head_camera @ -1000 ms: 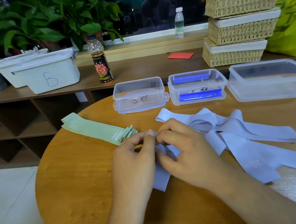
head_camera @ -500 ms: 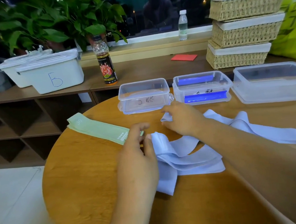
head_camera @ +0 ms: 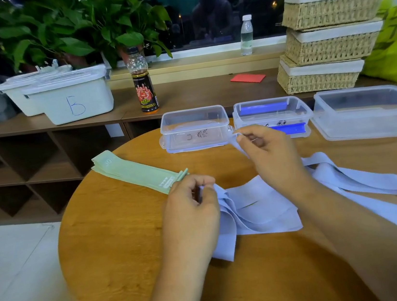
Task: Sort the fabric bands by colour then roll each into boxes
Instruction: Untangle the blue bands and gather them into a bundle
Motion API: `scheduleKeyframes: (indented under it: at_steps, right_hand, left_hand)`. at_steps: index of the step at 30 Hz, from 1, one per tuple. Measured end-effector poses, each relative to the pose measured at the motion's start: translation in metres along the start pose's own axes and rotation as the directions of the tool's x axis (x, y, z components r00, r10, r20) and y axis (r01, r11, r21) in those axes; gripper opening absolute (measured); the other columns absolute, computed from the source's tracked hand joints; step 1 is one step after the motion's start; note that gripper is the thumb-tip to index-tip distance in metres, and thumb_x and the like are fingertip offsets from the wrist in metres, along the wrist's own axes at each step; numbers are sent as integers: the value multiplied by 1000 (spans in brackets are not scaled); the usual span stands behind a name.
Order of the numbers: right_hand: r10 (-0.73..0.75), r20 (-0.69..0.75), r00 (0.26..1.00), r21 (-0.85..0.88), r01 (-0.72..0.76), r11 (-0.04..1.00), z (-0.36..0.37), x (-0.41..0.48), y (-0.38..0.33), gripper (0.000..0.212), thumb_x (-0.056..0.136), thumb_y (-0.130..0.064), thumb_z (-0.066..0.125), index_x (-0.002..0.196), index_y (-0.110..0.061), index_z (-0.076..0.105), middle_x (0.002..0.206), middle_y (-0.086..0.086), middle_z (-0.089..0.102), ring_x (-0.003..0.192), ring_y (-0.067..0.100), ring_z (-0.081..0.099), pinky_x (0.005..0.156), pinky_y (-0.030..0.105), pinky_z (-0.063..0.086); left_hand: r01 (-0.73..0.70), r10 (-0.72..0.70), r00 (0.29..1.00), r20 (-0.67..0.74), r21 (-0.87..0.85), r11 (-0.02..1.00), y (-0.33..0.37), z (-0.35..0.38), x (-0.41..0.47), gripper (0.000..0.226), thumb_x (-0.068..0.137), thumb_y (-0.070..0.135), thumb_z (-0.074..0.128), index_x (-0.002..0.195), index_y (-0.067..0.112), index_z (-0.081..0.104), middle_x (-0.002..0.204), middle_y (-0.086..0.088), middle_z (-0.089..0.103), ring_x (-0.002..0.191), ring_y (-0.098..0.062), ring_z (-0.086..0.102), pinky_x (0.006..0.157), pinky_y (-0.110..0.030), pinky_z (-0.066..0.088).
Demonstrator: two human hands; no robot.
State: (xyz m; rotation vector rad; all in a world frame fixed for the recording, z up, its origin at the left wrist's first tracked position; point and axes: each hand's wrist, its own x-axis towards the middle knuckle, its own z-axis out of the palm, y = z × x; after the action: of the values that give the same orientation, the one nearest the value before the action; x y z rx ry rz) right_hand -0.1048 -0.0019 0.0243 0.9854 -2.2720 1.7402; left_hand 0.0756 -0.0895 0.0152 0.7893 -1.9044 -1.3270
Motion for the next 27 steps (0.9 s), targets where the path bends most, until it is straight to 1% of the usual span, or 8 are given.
scheduleKeyframes:
  at_steps: [3,8,13,17,19,21,23,27]
  right_hand:
    - [-137,79,987,128,126,984,-16,-35,-19,17,104,-19,68,116,-23,79,105,-14,76,98,5,71,81,15,51]
    - [-280,282,918,15,287,958,-18,-74,-8,20,104,-17,68,120,-24,76,113,-15,70,109,12,67,92,27,52]
    - [-251,338,907,39,253,967,-25,-82,-8,24,106,-21,65,130,-24,70,117,-13,69,116,14,66,97,30,51]
    - [-128,338,932,107,97,990,-35,-86,-14,30,102,-31,71,130,-37,61,118,-21,70,118,5,66,95,17,51]
    - [-124,301,946,61,111,992,-45,-84,-11,23,101,-34,71,123,-37,66,117,-21,72,117,6,67,98,22,51]
    - [-116,239,964,-11,122,992,-58,-80,-4,19,101,-31,70,119,-36,70,113,-22,73,115,7,68,98,29,53]
    - [-88,192,978,-132,114,985,-75,-75,6,15,100,-29,68,113,-37,72,110,-26,72,113,4,66,94,28,52]
    - [61,134,989,-464,8,886,-110,-70,42,15,98,-30,66,105,-42,69,103,-25,68,99,2,64,78,31,53]
  left_hand:
    - [35,-35,999,14,-17,999,0,6,-1,23,100,13,65,96,32,77,101,13,76,91,-5,71,84,-34,57]
    - [54,-45,997,68,-134,990,17,14,-11,24,106,30,61,89,24,78,84,5,75,80,-16,70,77,-45,56]
    - [84,-64,992,108,-197,977,21,15,-13,23,103,35,68,89,21,80,87,-1,77,92,-27,74,90,-56,61]
    - [132,-115,990,85,-230,964,16,12,-7,16,96,27,72,86,16,77,89,-9,73,97,-43,69,91,-67,58]
    - [96,-87,994,59,-165,982,15,13,-7,16,94,30,69,85,18,75,79,-3,69,79,-36,64,83,-57,62]
    - [57,-55,998,33,-63,996,15,15,-10,20,99,26,63,81,19,69,65,7,57,59,-17,50,61,-38,50]
    - [35,-36,999,40,25,999,14,18,-13,21,99,25,60,80,19,65,59,11,50,53,-11,41,53,-29,37]
    - [-8,2,999,52,125,992,16,26,-18,11,93,23,63,83,21,67,59,10,53,49,-8,42,43,-18,32]
